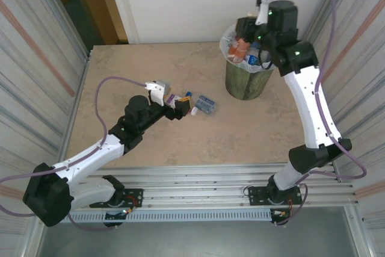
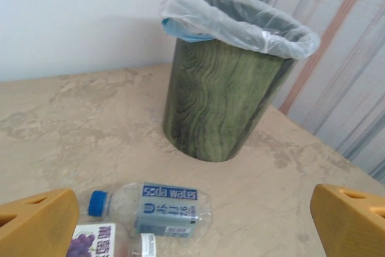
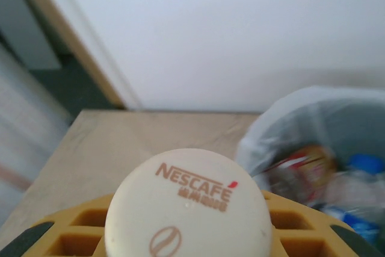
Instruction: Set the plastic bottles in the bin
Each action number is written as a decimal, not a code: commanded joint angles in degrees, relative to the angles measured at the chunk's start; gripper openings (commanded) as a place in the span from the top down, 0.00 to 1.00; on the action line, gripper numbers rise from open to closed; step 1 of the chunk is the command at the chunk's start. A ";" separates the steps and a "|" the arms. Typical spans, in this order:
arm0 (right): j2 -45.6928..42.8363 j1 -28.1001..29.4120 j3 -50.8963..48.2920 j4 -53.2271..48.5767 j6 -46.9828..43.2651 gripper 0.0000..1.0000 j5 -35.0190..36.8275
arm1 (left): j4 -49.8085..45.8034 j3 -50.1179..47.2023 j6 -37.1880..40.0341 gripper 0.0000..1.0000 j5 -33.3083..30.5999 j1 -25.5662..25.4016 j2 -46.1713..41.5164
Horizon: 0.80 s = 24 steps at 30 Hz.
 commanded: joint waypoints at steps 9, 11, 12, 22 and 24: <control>19.35 -12.18 21.94 -13.56 -3.83 0.77 -1.15 | -3.93 -0.60 -1.58 0.01 -6.89 0.44 -2.30; 20.74 -13.18 22.49 -14.47 -3.95 0.77 -1.20 | -4.41 -0.55 -1.89 0.01 -7.09 0.75 -2.23; 21.31 -13.72 22.42 -14.91 -3.91 0.77 -1.54 | -4.76 -0.54 -2.08 0.01 -7.10 0.90 -2.10; 26.83 -15.16 22.40 -19.40 -5.31 0.74 -1.48 | -7.47 0.81 -3.43 0.01 -6.59 1.75 -0.81; 27.95 -15.12 22.40 -20.06 -5.74 0.73 -1.00 | -7.77 0.81 -3.62 0.01 -6.46 1.86 -0.73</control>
